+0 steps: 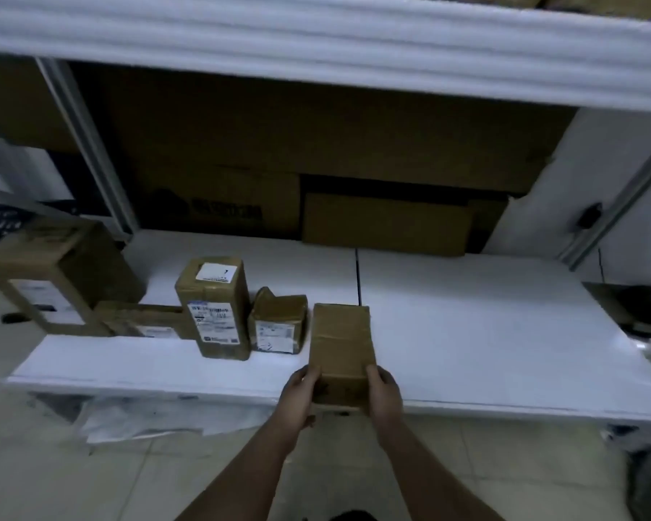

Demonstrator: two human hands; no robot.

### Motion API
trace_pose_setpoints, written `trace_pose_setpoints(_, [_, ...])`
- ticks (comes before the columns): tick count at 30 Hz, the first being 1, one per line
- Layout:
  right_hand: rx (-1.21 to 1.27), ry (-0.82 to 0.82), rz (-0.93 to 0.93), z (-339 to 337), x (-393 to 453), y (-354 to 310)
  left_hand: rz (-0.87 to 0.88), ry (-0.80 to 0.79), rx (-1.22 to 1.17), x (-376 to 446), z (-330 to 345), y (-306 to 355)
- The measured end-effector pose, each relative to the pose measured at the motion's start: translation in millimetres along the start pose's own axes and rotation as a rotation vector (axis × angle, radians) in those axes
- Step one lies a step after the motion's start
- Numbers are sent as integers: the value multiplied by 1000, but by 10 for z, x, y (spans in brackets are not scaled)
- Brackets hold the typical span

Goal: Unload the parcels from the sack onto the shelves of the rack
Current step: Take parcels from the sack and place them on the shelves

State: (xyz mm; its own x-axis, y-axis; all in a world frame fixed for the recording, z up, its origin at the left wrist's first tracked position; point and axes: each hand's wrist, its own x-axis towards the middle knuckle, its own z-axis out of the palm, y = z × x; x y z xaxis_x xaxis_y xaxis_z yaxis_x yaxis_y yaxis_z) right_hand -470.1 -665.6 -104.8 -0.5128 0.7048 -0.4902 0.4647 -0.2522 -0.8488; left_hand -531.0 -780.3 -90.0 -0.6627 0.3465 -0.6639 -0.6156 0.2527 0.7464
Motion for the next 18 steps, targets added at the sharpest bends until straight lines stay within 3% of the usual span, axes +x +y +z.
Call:
trace_pose_setpoints(7, [139,-30,-59,212,292,270,159,-30,25,415,-43,-275])
trace_pose_setpoints(18, [223,15,-167,528,537,571,129,-19,121,665,-145,-356])
